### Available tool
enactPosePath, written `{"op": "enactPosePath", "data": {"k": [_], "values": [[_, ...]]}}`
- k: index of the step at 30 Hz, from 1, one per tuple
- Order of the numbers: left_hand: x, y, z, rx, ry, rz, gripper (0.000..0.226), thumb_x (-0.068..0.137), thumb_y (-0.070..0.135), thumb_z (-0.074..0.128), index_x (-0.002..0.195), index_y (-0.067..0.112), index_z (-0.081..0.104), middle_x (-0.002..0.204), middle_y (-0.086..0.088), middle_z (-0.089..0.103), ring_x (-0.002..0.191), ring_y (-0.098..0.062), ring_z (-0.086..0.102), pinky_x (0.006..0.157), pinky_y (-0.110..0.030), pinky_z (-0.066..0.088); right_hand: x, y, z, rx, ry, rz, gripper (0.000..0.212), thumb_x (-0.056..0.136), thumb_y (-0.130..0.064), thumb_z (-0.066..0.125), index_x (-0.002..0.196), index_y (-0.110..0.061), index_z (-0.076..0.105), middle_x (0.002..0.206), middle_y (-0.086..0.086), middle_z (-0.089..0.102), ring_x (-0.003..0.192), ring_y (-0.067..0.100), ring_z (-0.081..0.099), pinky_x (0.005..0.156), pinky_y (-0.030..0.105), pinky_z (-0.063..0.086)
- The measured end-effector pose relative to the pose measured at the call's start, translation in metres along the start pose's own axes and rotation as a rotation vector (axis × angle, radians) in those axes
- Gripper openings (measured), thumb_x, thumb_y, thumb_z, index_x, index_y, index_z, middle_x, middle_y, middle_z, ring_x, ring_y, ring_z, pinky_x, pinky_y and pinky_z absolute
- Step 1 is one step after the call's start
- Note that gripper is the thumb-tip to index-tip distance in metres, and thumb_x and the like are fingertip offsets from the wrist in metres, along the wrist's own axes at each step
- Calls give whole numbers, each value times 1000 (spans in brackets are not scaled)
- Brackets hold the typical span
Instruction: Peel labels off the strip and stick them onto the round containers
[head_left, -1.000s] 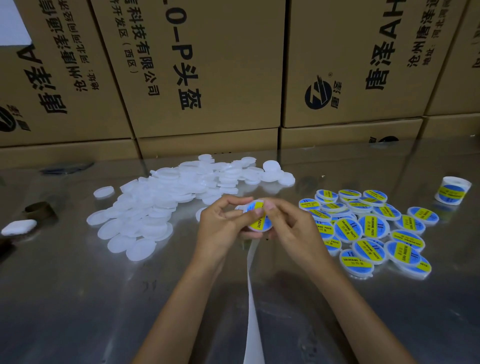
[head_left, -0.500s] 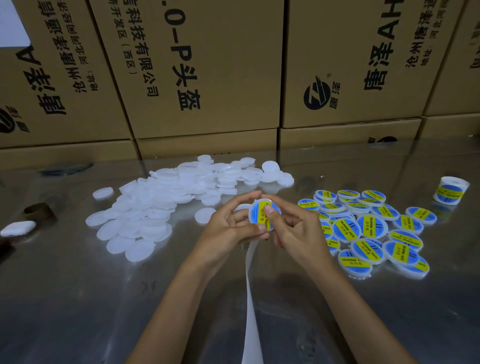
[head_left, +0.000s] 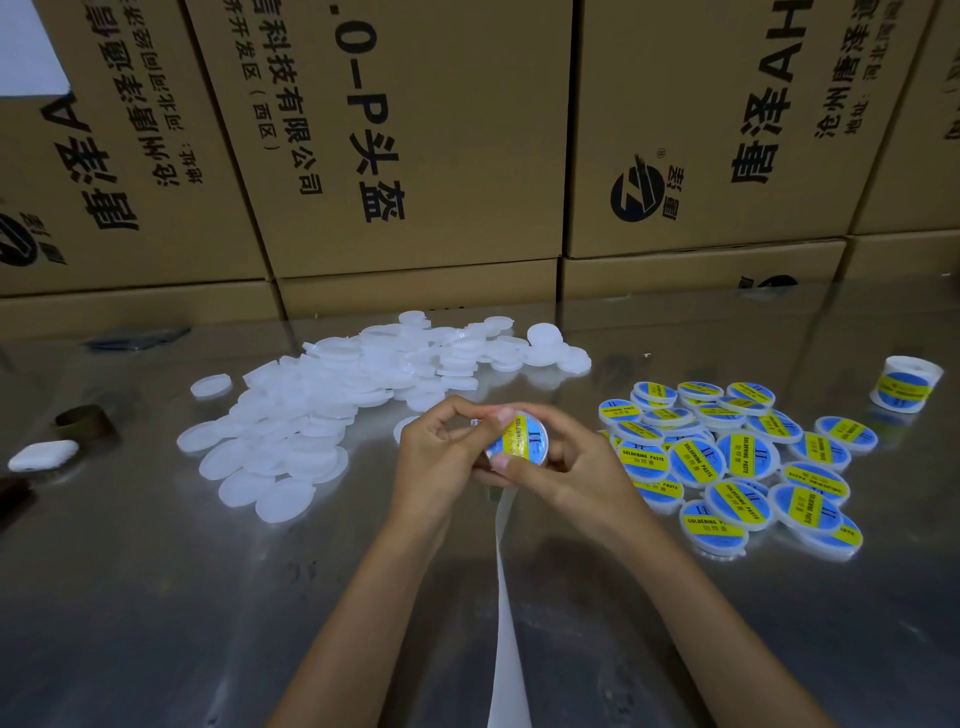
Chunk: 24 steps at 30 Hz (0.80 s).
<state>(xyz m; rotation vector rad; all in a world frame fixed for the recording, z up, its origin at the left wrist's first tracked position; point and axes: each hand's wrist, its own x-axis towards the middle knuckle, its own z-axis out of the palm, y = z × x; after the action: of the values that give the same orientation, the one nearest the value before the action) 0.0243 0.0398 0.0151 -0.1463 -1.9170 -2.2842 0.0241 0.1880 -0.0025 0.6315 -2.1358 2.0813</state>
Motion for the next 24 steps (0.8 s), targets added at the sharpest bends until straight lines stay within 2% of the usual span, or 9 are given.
{"op": "enactPosePath", "data": {"k": [2,4,7,9,11,14,17,20,24], "values": [[0,1,0,14,-12,2,10,84,22,77,79,15,72,83,-18,76,69,-29,74,54,-32,60,0,1,3,-17,74,-5,36,79,-19,82,111,-31,70,87,11,75,79,27,70,80,47,58],[0,2,0,28,-51,-5,14,82,33,76,78,20,72,84,-18,75,67,-29,74,55,-31,61,1,3,0,-77,112,-39,33,78,-28,83,108,-38,71,81,17,73,68,24,58,68,43,52],[0,4,1,35,-96,-26,22,81,41,72,82,19,72,86,-17,75,67,-30,74,63,-36,63,1,4,-3,-98,138,-119,23,85,-29,77,106,-36,73,86,4,75,70,21,64,67,42,55],[0,3,1,20,-125,-29,17,88,34,71,86,17,72,88,-16,76,71,-31,74,62,-35,62,1,2,-3,-83,157,-160,14,91,-26,72,102,-34,75,88,-4,76,76,14,71,69,31,59],[-1,2,1,7,-174,-41,6,93,19,69,94,14,72,92,-17,76,78,-33,75,64,-32,61,1,2,-1,-55,217,-176,20,95,-22,65,92,-38,76,80,-10,75,68,3,67,61,16,51],[-2,-2,2,18,-247,-66,21,91,2,69,110,10,67,95,-19,75,83,-35,74,69,-34,61,3,3,-3,-19,310,-153,31,98,-16,60,81,-36,77,76,-10,75,67,-2,66,62,11,48],[1,-3,1,7,-279,-80,38,89,-5,68,120,15,67,100,-20,74,86,-35,74,73,-35,62,5,5,-2,-13,294,-66,19,98,-20,58,91,-22,75,70,-7,73,60,0,63,57,11,46],[2,-3,-2,-12,-286,-104,40,88,-3,69,124,17,69,106,-16,75,92,-31,75,75,-31,61,5,7,-3,-58,271,6,27,103,-28,50,95,-16,73,49,-5,54,42,4,45,45,15,35],[4,-5,-4,-99,-162,-115,34,86,-1,72,116,13,71,101,-15,76,89,-29,75,72,-27,60,6,6,-5,53,197,79,23,100,-26,55,117,-17,67,53,5,50,49,15,44,49,27,41]]}}
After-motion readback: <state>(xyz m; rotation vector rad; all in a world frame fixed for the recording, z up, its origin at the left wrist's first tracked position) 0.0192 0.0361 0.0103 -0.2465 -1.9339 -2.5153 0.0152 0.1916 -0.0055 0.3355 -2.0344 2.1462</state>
